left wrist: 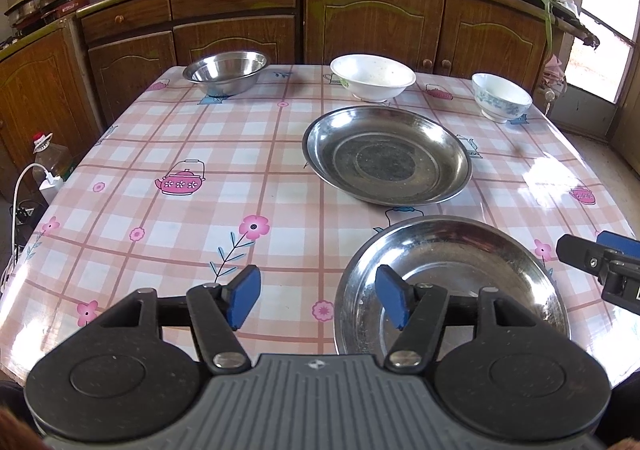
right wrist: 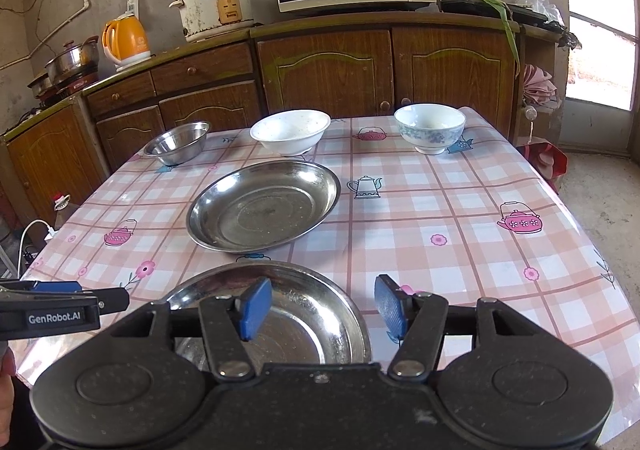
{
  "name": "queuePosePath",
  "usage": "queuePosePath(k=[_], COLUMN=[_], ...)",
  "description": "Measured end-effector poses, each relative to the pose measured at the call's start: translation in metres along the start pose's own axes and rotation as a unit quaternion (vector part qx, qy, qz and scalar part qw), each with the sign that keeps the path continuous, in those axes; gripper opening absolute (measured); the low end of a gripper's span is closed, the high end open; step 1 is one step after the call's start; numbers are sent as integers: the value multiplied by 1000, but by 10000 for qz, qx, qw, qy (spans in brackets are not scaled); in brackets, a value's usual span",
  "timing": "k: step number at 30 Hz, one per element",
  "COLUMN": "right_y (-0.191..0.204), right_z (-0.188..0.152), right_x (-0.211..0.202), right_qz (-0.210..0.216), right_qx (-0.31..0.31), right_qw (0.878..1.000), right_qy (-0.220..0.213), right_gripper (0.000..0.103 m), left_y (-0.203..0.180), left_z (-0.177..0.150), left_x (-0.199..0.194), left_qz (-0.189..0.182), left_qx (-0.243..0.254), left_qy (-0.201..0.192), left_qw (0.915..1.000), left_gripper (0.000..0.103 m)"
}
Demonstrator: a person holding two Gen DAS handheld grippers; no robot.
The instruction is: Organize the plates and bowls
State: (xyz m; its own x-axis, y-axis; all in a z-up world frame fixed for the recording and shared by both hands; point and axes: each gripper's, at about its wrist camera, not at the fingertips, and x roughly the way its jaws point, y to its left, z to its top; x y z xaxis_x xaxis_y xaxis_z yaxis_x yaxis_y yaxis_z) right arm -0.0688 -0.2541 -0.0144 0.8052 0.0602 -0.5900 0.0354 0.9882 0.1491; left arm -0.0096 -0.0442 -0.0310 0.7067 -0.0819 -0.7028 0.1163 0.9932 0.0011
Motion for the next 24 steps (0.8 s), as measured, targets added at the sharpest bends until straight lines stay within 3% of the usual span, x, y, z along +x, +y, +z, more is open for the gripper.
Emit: queuePosePath(k=[24], right_y=[7], right_z=[16], right_x=[22], right_qz=[164], right_qx=[-13], right_qw=[9998], right_qy=[105], right_gripper=[76], left_y=[12], left_z=[18], left_x=[13], left_qz=[119], left_qx=[-84], left_qy=[59], left_qw=[9999], left_gripper=[72])
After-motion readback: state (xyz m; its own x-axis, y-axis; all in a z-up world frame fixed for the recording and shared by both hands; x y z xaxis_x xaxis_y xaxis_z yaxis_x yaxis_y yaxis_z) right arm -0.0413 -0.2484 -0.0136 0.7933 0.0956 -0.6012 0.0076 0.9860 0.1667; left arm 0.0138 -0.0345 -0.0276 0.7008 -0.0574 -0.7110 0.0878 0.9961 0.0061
